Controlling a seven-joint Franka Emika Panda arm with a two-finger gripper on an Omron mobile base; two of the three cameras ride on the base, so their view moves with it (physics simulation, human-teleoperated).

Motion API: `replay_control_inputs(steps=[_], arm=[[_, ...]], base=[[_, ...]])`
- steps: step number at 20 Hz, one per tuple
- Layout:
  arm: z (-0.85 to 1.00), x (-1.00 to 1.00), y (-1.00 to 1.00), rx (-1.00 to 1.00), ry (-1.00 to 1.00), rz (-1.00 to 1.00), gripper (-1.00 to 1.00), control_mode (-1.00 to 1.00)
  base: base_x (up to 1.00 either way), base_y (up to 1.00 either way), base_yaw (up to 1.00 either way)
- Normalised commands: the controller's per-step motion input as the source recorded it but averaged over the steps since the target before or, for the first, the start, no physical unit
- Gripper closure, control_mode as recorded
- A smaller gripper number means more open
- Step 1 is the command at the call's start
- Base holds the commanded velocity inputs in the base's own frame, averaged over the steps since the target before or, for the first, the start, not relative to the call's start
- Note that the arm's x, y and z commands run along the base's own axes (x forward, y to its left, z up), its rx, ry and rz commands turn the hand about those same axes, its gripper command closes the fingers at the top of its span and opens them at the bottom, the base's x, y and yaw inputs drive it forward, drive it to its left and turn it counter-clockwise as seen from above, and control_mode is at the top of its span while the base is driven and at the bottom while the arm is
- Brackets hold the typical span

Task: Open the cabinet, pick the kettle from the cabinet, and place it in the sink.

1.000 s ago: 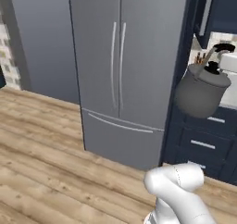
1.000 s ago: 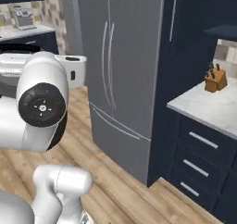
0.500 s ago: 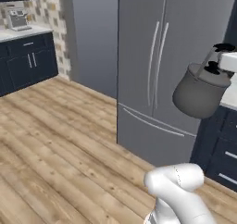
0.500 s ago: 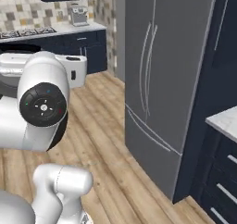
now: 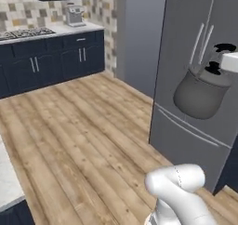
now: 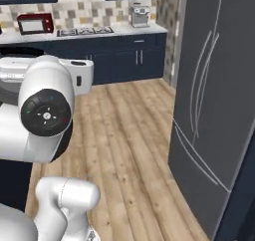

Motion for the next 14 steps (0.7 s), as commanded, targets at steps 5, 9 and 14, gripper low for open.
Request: replay_control_inputs(steps=[5,9,14], arm=[[0.00,0.00,0.00,0.00,0.00,0.00,1.00,1.00],[0.00,0.00,0.00,0.00,0.00,0.00,1.00,1.00],[0.00,0.00,0.00,0.00,0.00,0.00,1.00,1.00]], base=[[0.36,-0.08,0.49],[0.42,0.00,0.43],[0.33,0.26,0.33]])
